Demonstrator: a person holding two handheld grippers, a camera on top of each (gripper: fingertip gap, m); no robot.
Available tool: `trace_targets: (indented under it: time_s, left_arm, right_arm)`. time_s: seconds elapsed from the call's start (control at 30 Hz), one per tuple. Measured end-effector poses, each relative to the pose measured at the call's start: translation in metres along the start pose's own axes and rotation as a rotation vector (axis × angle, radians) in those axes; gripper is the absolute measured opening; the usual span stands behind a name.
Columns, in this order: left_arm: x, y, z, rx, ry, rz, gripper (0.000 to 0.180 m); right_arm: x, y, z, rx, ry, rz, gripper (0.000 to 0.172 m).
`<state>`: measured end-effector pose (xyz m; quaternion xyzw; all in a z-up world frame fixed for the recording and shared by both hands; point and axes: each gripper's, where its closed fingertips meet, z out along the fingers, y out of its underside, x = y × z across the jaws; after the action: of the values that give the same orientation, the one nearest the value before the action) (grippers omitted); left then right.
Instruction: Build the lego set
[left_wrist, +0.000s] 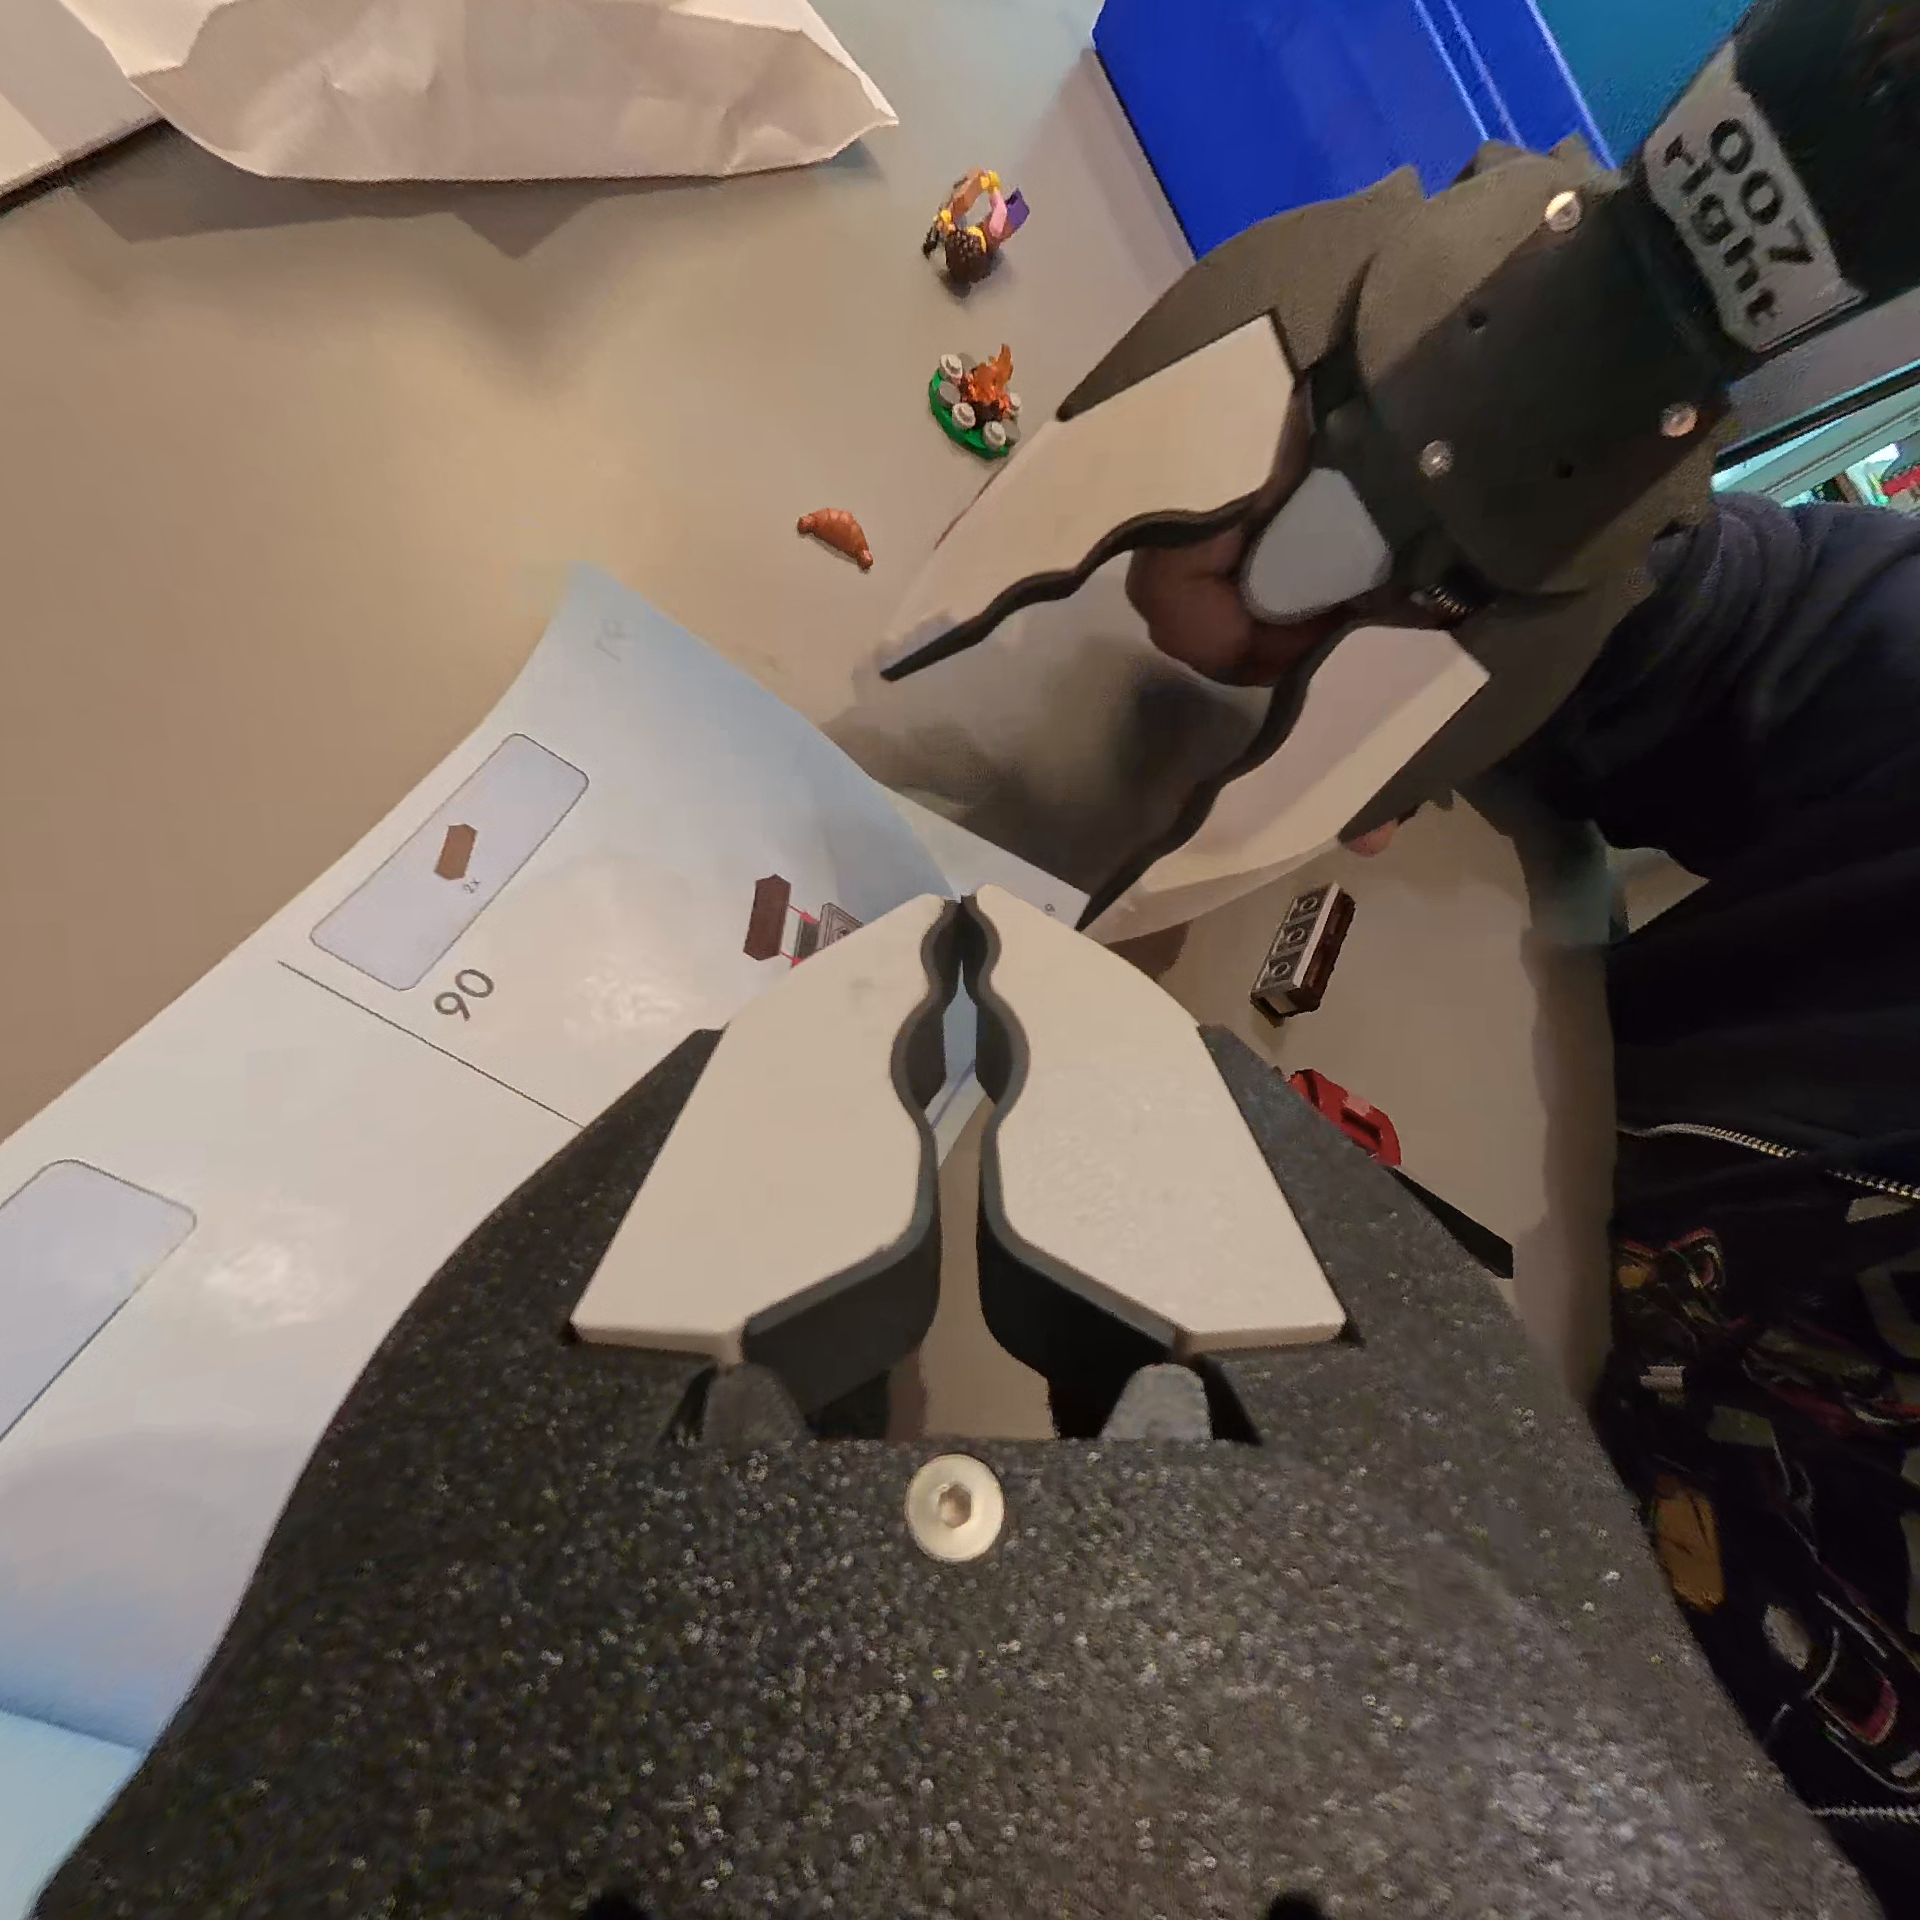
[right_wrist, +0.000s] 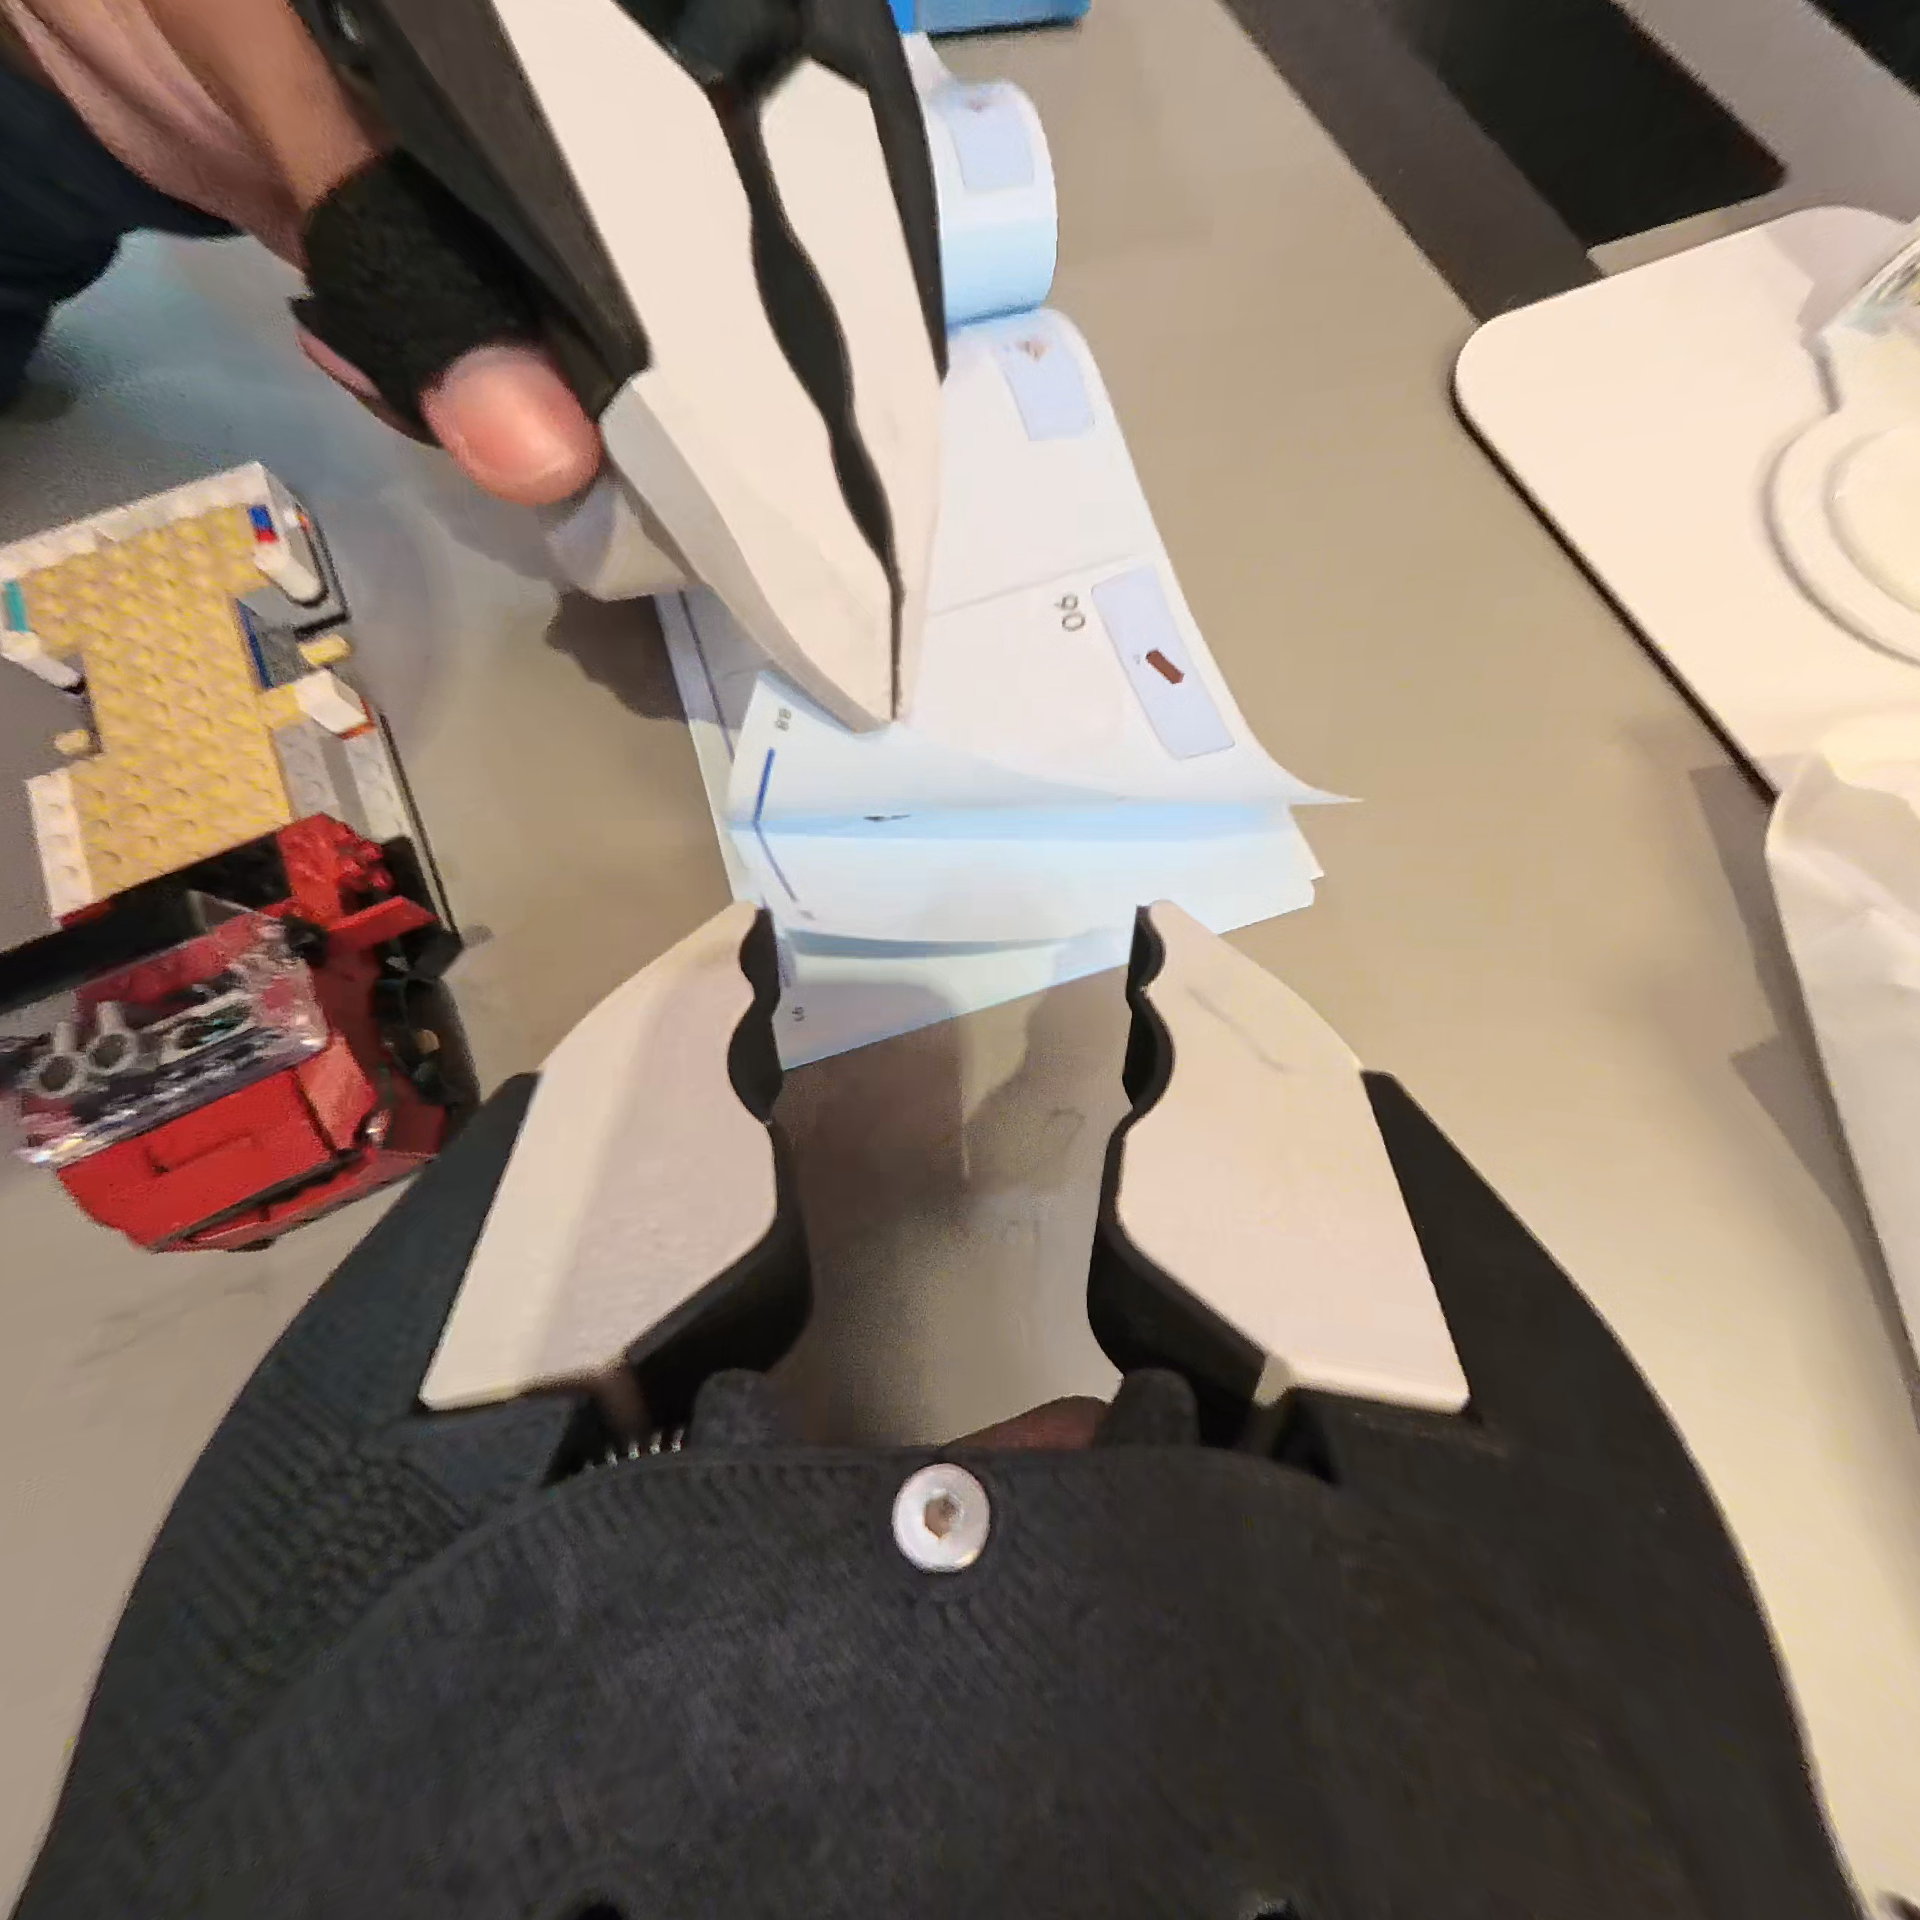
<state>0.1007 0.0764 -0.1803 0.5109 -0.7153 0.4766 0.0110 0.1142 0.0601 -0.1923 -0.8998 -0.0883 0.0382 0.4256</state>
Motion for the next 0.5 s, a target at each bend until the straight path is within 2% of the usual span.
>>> trace_targets:
  time_s: [0.1, 0.2, 0.5]
  left_arm:
    - [0.0, -0.002, -0.005, 0.022, -0.007, -0.009, 0.0]
    - [-0.002, -0.008, -0.019, 0.069, -0.03, -0.018, 0.0]
    - [-0.01, -0.012, -0.073, 0.193, -0.111, -0.046, 0.0]
  right_arm:
    - [-0.003, -0.006, -0.001, 0.03, -0.018, 0.03, 0.06]
    - [-0.001, 0.001, 0.009, -0.017, 0.008, 0.021, 0.061]
    - [-0.008, -0.029, -0.009, 0.02, -0.056, 0.006, 0.059]
